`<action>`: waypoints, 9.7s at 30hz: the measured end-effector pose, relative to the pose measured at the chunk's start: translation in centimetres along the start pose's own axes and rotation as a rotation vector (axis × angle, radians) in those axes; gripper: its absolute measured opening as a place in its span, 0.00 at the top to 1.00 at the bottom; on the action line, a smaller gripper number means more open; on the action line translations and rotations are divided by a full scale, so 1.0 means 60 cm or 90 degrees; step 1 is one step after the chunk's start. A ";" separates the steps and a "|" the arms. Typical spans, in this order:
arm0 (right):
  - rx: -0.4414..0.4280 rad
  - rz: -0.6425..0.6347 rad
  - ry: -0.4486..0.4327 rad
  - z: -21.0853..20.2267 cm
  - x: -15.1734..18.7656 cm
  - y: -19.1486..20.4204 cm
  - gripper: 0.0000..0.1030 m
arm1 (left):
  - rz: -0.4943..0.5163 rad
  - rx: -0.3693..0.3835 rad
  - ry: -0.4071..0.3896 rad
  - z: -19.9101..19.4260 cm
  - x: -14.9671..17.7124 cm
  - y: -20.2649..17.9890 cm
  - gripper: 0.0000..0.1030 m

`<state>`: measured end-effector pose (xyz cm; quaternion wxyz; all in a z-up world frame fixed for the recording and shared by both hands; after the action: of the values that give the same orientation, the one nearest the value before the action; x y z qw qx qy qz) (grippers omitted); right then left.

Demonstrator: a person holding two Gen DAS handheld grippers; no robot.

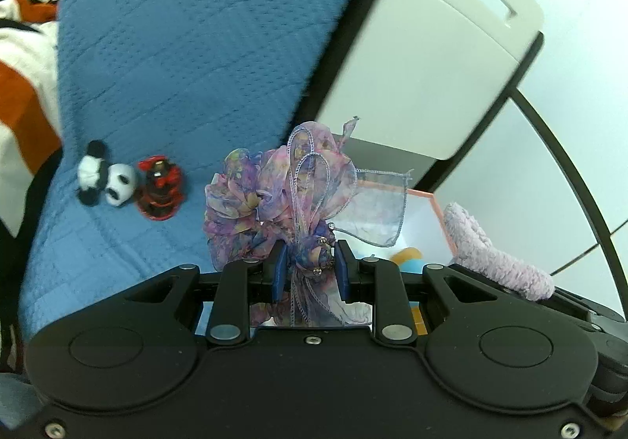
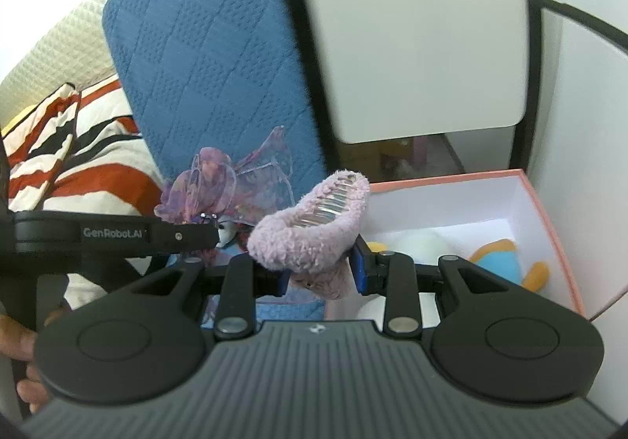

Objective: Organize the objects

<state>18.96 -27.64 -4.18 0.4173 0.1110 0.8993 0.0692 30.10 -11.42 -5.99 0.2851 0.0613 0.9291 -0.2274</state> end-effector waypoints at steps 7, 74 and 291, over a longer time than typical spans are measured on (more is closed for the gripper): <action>0.023 0.021 -0.007 -0.025 0.005 -0.087 0.67 | 0.032 0.017 0.028 0.041 0.015 -0.089 0.77; 0.020 0.033 -0.033 -0.087 0.059 -0.102 0.28 | 0.088 0.019 -0.056 -0.078 0.103 -0.114 0.49; -0.034 -0.053 0.099 0.248 0.251 0.165 0.45 | -0.169 -0.064 0.024 0.167 0.245 0.429 0.38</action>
<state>22.31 -13.71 -22.68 0.3513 0.0562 0.9308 0.0843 29.17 6.64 -31.51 0.2378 -0.0725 0.9444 -0.2153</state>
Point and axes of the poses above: each gripper's, at about its wrist camera, not at the fingertips, and z roughly the way its jaws point, y to its left, x to its underside, the point moved 8 cm from there along z, roughly the way its jaws point
